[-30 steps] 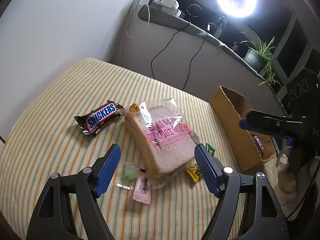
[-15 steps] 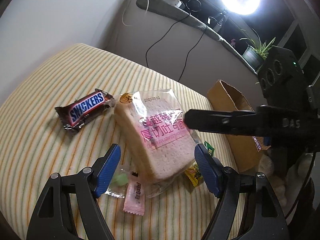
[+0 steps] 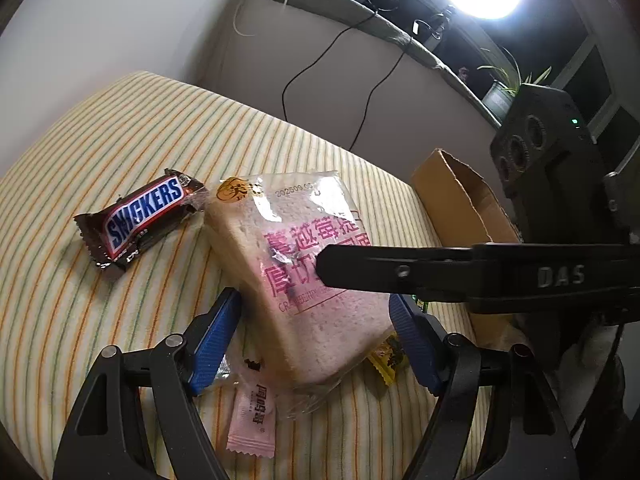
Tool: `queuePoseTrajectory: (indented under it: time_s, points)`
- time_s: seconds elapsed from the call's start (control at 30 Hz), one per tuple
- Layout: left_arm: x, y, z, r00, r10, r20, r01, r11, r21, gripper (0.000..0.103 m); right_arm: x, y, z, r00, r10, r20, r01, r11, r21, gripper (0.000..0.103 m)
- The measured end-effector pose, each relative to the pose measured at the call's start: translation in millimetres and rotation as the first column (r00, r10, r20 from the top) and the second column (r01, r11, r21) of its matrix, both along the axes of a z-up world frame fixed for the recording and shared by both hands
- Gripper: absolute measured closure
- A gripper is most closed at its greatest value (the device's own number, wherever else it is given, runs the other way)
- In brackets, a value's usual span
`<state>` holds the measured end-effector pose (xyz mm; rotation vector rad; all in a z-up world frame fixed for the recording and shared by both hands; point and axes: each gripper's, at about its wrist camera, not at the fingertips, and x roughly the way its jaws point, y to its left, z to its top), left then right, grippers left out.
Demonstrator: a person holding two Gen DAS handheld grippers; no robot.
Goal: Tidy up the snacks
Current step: 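Grasp the pink-labelled sliced bread bag with both tools from either side, then carry the bread bag into the cardboard box and open both tools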
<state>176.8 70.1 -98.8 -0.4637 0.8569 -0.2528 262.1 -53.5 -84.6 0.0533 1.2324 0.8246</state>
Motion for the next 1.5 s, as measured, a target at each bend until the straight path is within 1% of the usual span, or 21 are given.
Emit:
queuePoseTrajectory:
  time_s: [0.07, 0.2, 0.37, 0.73, 1.07, 1.37, 1.5]
  points:
    - [-1, -1, 1, 1.0, -0.003, 0.002, 0.003, 1.0, 0.006, 0.028, 0, 1, -2, 1.0, -0.001, -0.003, 0.001, 1.0, 0.0, 0.044]
    - [-4, -4, 6, 1.0, 0.003, 0.013, -0.003, 1.0, 0.023, 0.028, -5, 1, 2, 1.0, 0.002, 0.013, -0.002, 1.0, -0.014, 0.048]
    - [-13, -9, 17, 0.999, 0.001, 0.039, -0.003, 0.999, 0.045, 0.028, -10, -3, 6, 1.0, -0.001, 0.008, 0.001, 1.0, 0.003, 0.048]
    - [-27, -27, 48, 0.993, -0.028, 0.112, 0.019, 0.997, 0.081, 0.028, -20, -29, 36, 0.999, -0.013, 0.043, 0.011, 0.998, 0.058, 0.048]
    - [-28, -62, 69, 0.982, -0.09, 0.165, 0.075, 0.993, 0.095, 0.028, -26, -72, 61, 0.994, -0.071, 0.087, 0.063, 0.994, 0.092, 0.048]
    - [-17, -108, 82, 0.964, -0.179, 0.195, 0.162, 0.982, 0.1, 0.028, -26, -130, 81, 0.979, -0.159, 0.131, 0.146, 0.984, 0.103, 0.048]
    - [-7, -136, 87, 0.951, -0.231, 0.207, 0.212, 0.971, 0.108, 0.028, -25, -162, 91, 0.967, -0.208, 0.145, 0.192, 0.975, 0.115, 0.048]
